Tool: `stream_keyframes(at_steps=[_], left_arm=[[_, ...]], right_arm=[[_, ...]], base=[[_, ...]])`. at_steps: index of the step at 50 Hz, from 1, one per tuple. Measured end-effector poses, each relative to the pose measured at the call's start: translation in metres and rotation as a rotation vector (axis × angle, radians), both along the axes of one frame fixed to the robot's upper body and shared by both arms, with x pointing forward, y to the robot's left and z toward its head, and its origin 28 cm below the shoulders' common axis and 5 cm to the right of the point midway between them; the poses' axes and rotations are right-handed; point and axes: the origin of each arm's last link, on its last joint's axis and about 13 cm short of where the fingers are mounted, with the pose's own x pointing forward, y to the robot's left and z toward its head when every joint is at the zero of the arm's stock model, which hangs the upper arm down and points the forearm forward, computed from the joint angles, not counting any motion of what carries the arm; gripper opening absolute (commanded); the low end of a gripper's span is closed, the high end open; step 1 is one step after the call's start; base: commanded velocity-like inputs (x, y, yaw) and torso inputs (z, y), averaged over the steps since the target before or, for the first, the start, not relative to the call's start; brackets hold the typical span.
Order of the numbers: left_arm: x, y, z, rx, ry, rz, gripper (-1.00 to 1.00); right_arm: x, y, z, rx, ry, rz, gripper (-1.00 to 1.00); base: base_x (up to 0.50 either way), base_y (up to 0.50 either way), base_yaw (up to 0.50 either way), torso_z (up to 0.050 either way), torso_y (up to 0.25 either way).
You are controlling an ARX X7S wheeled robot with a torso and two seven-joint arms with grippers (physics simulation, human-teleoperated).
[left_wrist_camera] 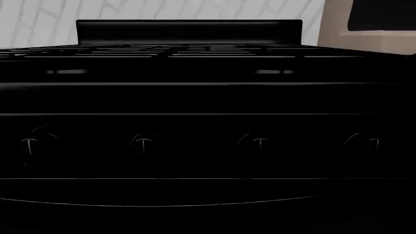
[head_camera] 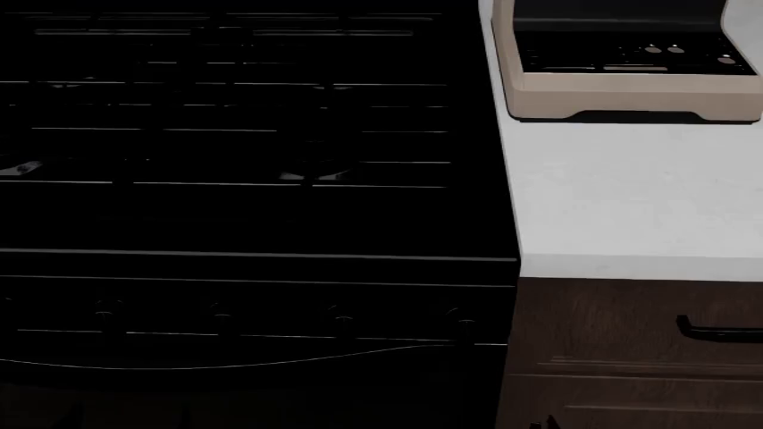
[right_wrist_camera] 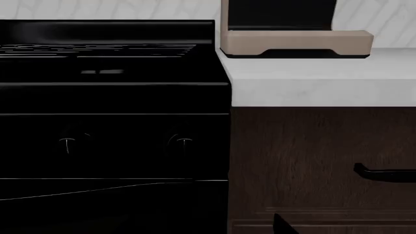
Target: Press the start button on the microwave
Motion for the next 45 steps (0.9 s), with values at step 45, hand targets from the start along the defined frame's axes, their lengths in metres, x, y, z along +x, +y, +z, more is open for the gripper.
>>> stream_keyframes(at_steps=[45], left_arm=[[0.005,-0.002,0.059,0.024,-0.148,-0.031,1.00]], right_arm=[[0.000,0.001,0.063,-0.058,-0.179,0.001,1.00]], base=[[0.00,0.00,0.00,0.000,0.000]])
